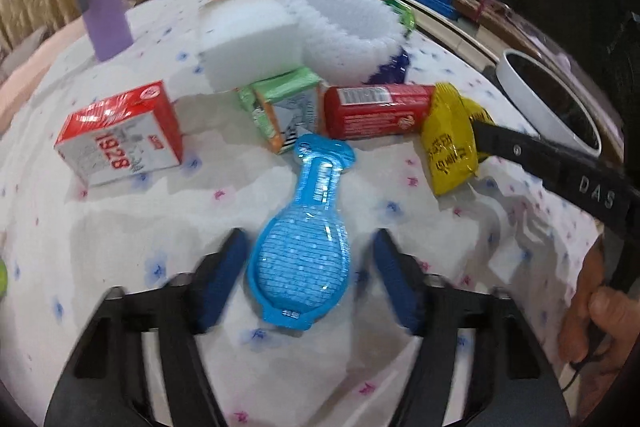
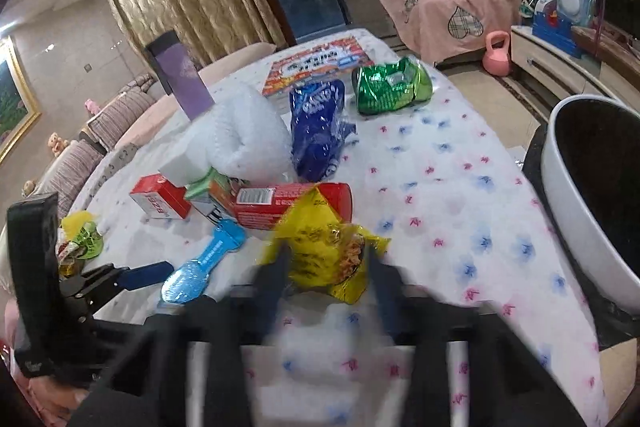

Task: Collect trash
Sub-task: 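Grasp the blue brush packet with the left gripper while the right grasps the yellow bag, then carry blue packet and yellow bag over the bin and release both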

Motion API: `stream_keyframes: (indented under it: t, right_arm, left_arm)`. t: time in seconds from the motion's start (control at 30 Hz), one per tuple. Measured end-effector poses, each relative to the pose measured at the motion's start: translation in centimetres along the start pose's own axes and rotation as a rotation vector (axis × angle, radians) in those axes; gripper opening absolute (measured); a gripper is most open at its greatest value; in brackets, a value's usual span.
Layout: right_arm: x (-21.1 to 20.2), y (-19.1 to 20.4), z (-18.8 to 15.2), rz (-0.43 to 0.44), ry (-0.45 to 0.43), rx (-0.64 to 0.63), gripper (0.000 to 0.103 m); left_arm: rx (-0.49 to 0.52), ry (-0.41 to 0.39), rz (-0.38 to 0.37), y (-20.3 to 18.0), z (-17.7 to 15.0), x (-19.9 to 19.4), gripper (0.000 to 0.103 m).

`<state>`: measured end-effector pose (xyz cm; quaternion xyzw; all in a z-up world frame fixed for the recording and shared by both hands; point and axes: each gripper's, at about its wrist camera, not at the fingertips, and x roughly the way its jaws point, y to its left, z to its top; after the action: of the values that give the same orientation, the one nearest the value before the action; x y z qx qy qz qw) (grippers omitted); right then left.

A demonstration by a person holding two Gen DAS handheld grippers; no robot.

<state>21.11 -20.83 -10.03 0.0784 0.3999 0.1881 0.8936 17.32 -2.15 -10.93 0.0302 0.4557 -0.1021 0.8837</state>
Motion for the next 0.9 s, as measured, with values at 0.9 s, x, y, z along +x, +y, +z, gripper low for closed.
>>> stream_keyframes:
  t: [0.9]
  right_arm:
    - [-9.2,-5.9,-0.6,-0.034,-0.136,0.096,0.005]
  left_arm:
    - [0.016,-0.078,-0.257,-5.8,2.7,-3.3,0.045]
